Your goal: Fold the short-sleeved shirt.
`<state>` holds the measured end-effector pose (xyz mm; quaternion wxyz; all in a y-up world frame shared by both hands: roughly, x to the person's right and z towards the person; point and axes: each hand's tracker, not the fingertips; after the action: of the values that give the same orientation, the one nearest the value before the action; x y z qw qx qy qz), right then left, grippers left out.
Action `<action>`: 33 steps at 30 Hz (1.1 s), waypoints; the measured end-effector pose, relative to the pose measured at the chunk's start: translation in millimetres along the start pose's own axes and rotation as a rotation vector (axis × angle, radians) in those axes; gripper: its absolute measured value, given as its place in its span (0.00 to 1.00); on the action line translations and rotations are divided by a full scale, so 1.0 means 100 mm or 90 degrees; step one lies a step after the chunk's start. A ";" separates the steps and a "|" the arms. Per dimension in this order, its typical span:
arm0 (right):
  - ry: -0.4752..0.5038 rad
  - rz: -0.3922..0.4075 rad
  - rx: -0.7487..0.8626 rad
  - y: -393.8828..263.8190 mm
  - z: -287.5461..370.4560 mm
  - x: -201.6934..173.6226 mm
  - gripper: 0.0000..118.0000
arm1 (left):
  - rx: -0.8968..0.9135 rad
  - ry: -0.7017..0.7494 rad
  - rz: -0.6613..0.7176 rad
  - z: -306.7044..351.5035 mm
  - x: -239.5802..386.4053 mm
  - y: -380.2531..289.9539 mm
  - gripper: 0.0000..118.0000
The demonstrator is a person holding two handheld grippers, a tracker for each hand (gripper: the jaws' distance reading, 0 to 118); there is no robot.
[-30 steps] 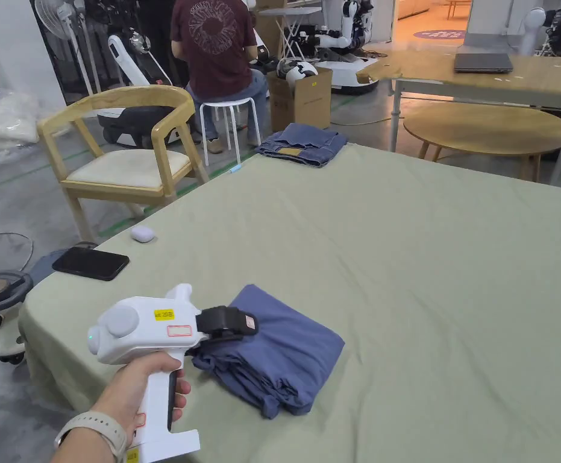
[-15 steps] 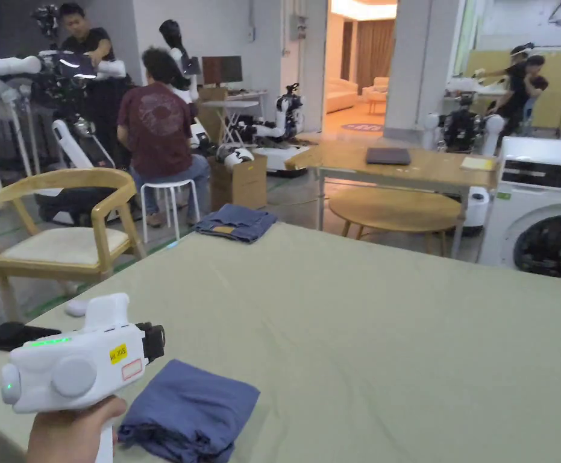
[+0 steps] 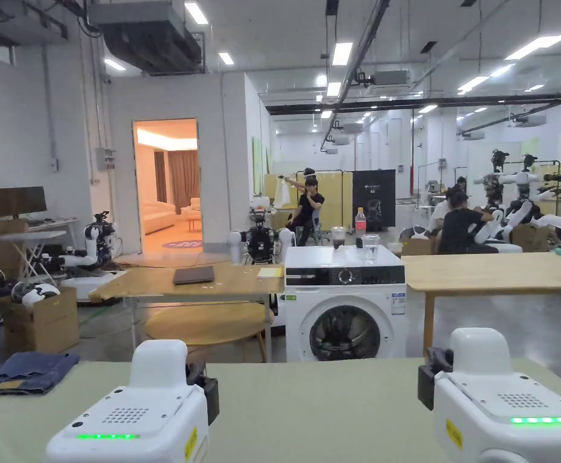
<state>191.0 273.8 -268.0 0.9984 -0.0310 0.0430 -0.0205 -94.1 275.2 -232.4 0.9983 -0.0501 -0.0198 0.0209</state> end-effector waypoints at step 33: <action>-0.011 0.009 -0.047 0.09 0.15 -0.17 0.94 | 0.004 -0.029 -0.068 0.12 0.17 -0.04 0.99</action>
<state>175.3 284.8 -252.6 0.9970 -0.0678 0.0349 -0.0117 -77.2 273.5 -219.8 0.9975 -0.0453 -0.0453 -0.0308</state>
